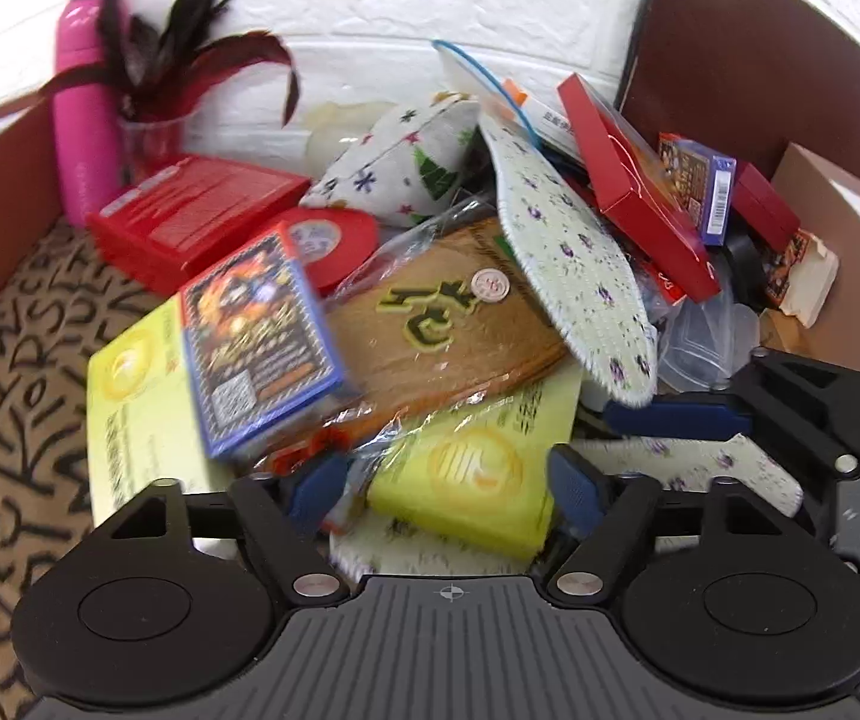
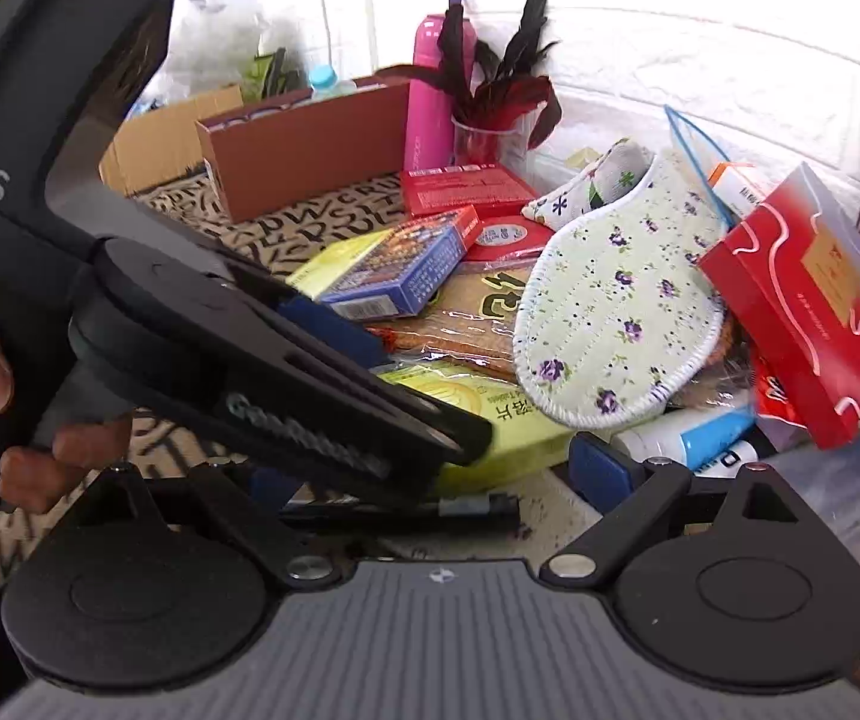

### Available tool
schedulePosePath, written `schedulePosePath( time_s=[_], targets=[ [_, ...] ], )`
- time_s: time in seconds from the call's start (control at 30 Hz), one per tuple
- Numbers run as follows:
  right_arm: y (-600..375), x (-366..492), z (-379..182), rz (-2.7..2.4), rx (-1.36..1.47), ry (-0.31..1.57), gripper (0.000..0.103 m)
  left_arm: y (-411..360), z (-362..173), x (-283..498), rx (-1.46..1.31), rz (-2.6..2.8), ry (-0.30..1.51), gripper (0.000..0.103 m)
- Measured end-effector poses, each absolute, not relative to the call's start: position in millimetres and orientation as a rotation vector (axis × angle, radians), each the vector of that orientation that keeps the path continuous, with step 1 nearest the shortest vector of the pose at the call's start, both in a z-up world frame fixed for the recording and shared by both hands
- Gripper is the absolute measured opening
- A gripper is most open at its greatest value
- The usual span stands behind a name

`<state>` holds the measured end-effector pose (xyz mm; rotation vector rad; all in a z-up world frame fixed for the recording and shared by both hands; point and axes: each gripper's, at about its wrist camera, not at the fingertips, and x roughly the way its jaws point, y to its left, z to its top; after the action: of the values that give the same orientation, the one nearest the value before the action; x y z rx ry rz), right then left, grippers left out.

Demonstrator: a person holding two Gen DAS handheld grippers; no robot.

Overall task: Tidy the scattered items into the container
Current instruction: 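Reach the right gripper toward the yellow medicine box in the pile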

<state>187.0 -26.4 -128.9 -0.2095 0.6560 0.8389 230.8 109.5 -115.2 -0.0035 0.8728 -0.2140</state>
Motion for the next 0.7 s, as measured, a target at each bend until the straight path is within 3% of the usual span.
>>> schedulePosePath(
  time_s=[0.1, 0.27, 0.37, 0.57, 0.6, 0.67, 0.7],
  targets=[
    [-25.6, 197.5, -135.4, 0.821, -0.181, 0.681, 0.094, 99.6, -118.6, 238.3, 0.044, -0.235, 0.884, 0.090],
    [-29.8, 189.9, -138.5, 0.840, -0.222, 0.680, 0.082, 87.3, -116.1, 229.0, 0.102, -0.281, 0.875, 0.081],
    [-37.2, 179.4, -134.2, 0.866, -0.222, 0.685, 0.077, 78.8, -113.6, 218.6, 0.101, -0.297, 0.884, 0.081],
    [-62.2, 147.2, -126.9, 0.865, -0.246, 0.664, 0.075, 56.4, -111.2, 185.8, 0.124, -0.339, 0.889, 0.081],
    [-67.9, 142.4, -125.3, 0.861, -0.242, 0.667, 0.075, 53.5, -110.0, 179.8, 0.111, -0.366, 0.891, 0.078],
    [-79.9, 128.8, -122.0, 0.874, -0.218, 0.675, 0.076, 47.9, -106.2, 168.0, 0.053, -0.476, 0.909, 0.058],
    [-85.0, 121.3, -119.7, 0.875, -0.220, 0.667, 0.075, 44.4, -105.3, 163.3, 0.023, -0.514, 0.929, 0.055]
  ],
)
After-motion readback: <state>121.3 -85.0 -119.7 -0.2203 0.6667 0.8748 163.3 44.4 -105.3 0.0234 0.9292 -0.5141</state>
